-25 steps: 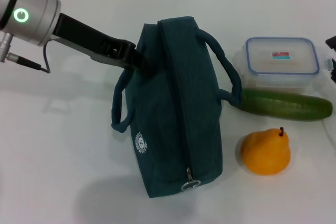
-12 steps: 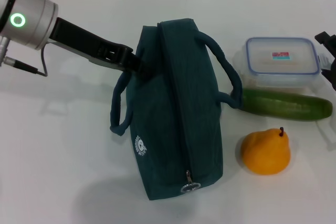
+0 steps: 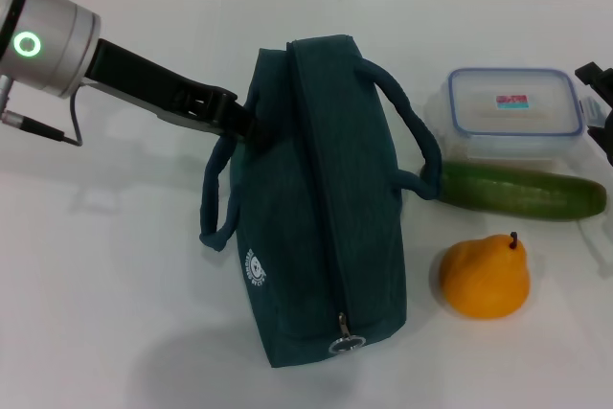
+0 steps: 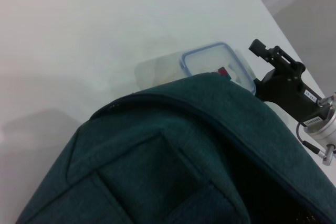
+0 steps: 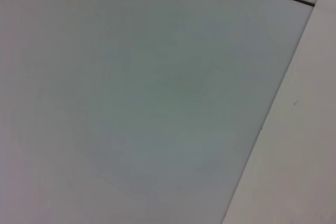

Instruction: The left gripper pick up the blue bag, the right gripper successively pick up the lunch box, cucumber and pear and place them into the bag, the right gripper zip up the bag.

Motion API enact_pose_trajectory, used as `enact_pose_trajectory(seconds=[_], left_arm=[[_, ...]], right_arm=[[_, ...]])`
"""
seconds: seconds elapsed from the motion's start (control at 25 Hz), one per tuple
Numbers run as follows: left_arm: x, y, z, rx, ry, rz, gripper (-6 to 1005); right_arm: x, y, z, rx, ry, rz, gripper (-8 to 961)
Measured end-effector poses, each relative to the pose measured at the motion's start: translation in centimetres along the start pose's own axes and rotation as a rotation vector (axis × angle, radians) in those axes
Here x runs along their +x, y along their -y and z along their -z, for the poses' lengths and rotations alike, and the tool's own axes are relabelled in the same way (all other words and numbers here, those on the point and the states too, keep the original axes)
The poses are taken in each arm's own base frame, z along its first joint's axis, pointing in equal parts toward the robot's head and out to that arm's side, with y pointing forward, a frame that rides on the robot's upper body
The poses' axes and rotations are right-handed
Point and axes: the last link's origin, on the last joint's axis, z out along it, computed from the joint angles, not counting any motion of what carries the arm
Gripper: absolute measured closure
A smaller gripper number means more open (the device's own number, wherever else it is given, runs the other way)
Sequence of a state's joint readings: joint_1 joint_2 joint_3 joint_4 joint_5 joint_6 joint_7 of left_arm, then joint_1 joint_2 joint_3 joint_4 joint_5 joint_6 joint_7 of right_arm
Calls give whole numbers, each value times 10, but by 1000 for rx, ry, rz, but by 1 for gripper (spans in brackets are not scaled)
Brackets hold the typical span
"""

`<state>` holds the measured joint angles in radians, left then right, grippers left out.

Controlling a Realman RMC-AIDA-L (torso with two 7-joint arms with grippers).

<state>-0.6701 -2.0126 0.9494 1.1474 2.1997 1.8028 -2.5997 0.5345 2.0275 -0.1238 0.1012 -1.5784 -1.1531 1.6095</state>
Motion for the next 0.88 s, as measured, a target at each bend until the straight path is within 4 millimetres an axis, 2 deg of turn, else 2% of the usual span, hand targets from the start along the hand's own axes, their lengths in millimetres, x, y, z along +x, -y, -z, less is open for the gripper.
enact_pose_trajectory(seconds=[0.32,0.4,0.64,0.88], left_arm=[[-1,0,0,1,2,0,950],[0,0,0,0,1,-3,950],[0,0,0,0,0,-11,950],[0,0,0,0,0,-13,950]], right_arm=[[2,2,4,3,1,-14,400],[2,2,4,3,4,-18,655],[1,2,4,2,4,-12,743],[-3,2,4,8,-12,35,784]])
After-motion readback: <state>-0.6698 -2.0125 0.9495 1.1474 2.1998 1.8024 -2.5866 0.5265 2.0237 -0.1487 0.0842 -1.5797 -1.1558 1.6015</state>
